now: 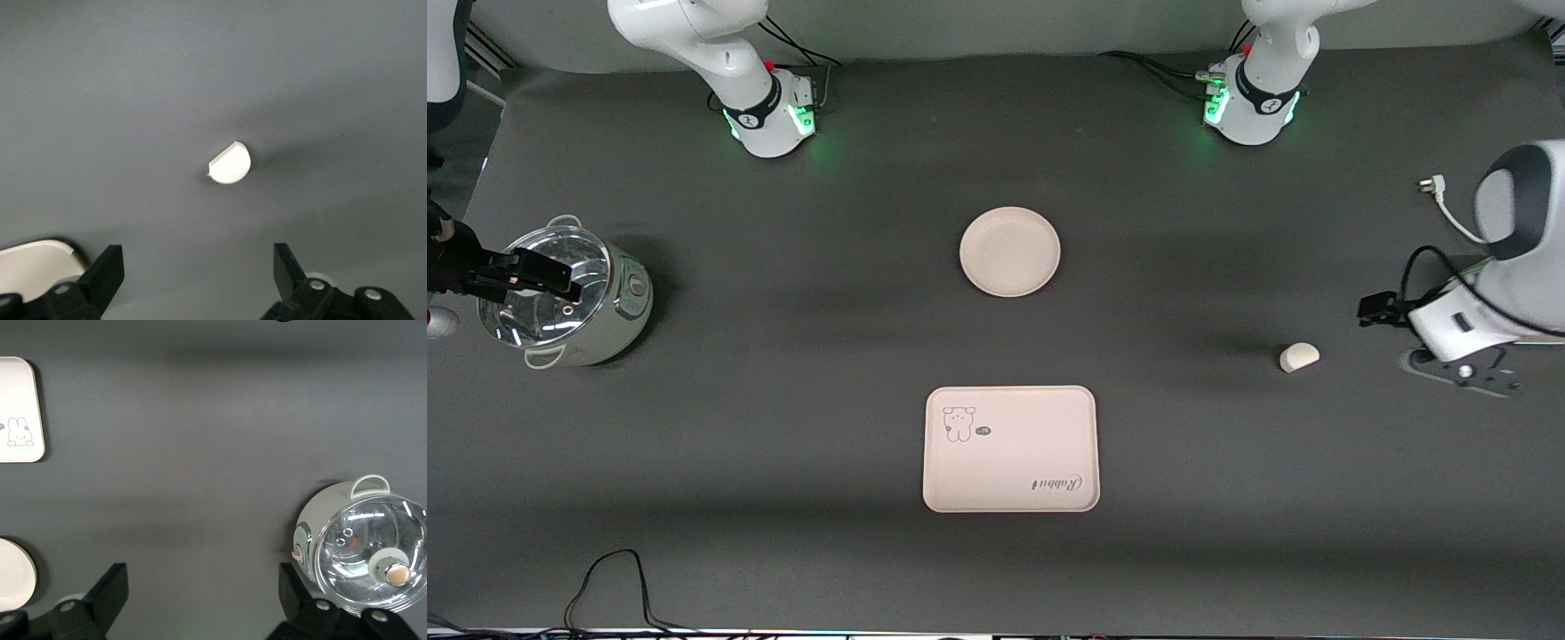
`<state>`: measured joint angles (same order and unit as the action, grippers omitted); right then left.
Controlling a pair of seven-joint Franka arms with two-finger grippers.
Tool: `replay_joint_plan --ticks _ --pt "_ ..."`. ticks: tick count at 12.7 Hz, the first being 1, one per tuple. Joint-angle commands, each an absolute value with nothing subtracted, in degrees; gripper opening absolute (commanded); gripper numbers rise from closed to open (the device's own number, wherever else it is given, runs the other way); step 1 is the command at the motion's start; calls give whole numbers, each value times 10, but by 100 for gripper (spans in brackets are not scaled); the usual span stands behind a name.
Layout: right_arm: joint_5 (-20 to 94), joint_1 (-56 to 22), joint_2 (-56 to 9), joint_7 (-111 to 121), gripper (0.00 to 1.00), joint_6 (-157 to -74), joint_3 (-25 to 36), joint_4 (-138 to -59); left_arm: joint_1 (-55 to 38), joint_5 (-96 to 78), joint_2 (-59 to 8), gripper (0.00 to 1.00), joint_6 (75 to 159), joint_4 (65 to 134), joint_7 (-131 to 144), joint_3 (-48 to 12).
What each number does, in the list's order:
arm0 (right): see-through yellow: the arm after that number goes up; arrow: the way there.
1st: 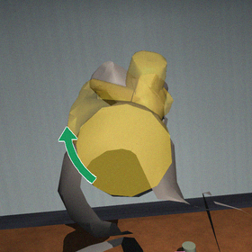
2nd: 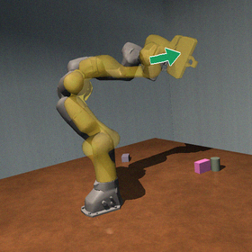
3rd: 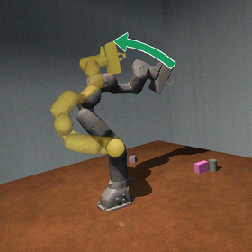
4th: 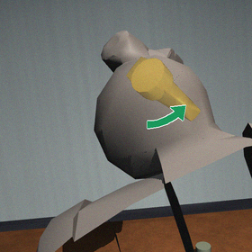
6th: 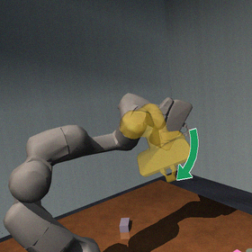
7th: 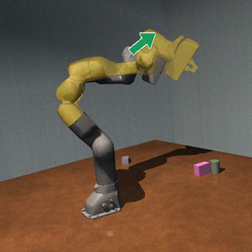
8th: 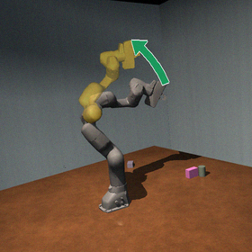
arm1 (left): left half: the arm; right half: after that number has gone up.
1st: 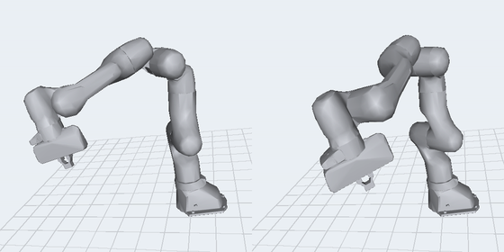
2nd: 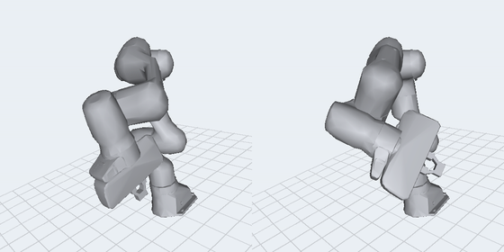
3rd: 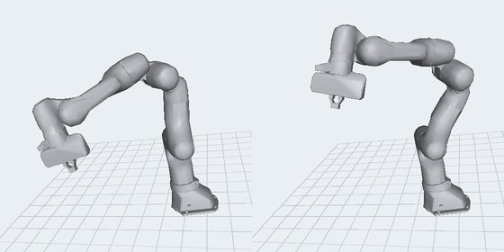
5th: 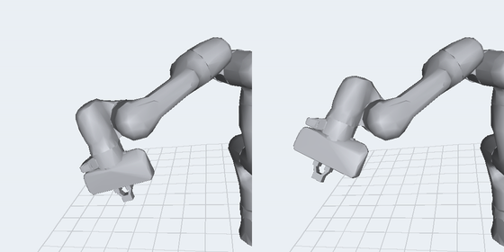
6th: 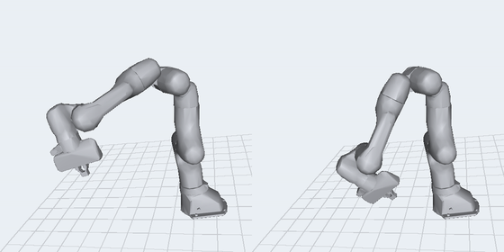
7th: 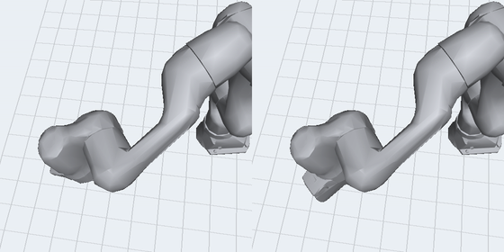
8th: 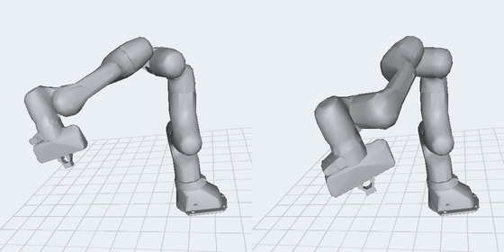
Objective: Place bun in plate and plate on tray
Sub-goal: 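Move the left gripper down toward the small white bun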
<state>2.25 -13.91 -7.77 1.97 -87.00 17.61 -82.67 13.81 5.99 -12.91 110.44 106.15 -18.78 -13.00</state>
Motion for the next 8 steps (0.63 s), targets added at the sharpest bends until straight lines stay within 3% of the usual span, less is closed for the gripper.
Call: replay_joint_plan --ticks 1,6,8 --pt "15 -140 -75 30 100 -870 177 -829 155 52 -117 100 1250 1182 -311 -127" --pt "10 -143 -75 28 100 -875 176 -831 155 54 -165 100 1417 1271 -323 -127" --pt "11 -143 -74 28 100 -875 176 -837 149 56 -185 100 1432 1273 -323 -127"
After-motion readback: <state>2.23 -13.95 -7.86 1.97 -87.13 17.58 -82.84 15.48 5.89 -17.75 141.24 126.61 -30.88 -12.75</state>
